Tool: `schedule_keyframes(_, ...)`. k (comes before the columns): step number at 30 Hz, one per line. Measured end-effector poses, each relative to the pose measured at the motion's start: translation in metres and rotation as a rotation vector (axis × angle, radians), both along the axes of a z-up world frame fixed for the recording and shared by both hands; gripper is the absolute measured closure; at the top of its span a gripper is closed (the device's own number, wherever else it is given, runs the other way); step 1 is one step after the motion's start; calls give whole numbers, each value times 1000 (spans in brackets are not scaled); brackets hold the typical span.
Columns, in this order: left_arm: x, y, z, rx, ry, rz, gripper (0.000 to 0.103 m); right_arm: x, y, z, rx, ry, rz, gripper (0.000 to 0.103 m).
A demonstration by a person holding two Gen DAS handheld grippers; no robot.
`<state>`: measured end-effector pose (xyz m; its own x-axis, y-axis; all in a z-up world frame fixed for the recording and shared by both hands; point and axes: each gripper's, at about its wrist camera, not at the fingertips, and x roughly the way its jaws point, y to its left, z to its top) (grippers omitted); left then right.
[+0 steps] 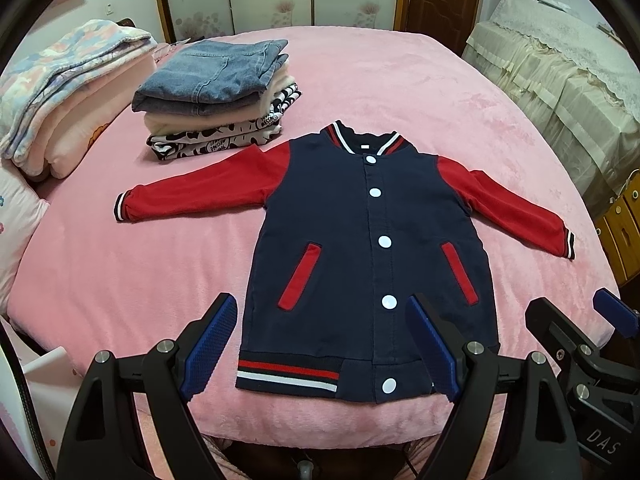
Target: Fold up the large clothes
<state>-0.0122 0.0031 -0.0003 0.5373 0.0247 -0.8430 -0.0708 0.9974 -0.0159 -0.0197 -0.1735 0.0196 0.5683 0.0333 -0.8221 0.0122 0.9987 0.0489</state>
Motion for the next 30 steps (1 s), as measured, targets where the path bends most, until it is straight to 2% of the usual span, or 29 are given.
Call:
schedule_keyframes(16, 2, 0, -4, -10, 12, -2, 19, -2, 0, -2, 0, 0, 2, 1)
schedule_keyframes(30, 5, -6, 6, 0, -36, -25, 19, 1, -7, 5, 20, -16, 2, 1)
